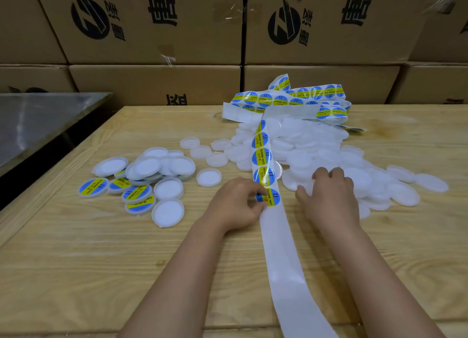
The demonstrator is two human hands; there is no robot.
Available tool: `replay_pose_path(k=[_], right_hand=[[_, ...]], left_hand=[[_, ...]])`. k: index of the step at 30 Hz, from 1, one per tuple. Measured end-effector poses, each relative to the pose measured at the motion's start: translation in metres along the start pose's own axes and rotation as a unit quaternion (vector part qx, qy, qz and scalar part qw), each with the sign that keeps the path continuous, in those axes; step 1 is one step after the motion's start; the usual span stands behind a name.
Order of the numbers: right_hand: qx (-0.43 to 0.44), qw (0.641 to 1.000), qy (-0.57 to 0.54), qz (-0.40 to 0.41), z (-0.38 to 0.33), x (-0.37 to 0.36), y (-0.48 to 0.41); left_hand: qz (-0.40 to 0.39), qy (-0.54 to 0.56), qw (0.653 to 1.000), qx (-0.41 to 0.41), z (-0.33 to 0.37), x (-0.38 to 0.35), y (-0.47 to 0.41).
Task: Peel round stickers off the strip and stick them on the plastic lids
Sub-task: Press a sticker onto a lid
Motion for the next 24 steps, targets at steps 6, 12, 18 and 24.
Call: replay_pose_path(k=[6, 12, 18, 24], right_hand=[[0.028, 0.982, -0.170, 0.080, -0.018, -0.003, -0.001], [0.026, 0.938, -0.342, 0.055, -0.036, -0.021, 0.000], [-0.008, 0.917, -0.399, 0.022, -0.031, -0.035, 0.000], [0.009, 0.948, -0.318, -0.029, -0.024, -0.046, -0.003]], left_hand=[[-0.039, 0.116, 0.992, 0.022, 0.005, -0.003, 0.003], [-0.038, 0.077, 0.996, -0.016, 0.023, -0.002, 0.007], [-0.046, 0.166, 0.985, 0.027, 0.005, 0.000, 0.003], [-0.013, 0.188, 0.977, 0.098, -0.031, 0.015, -0.004]])
Point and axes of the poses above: each hand's wrist, its own y-axis away from the middle knuckle, its own x-axis out of the back of the hand, z = x × y, the point moved 10 cm from there along -y, towards the middle knuckle, and after that the axes turned 13 degrees about x, right-handed, at the moved point
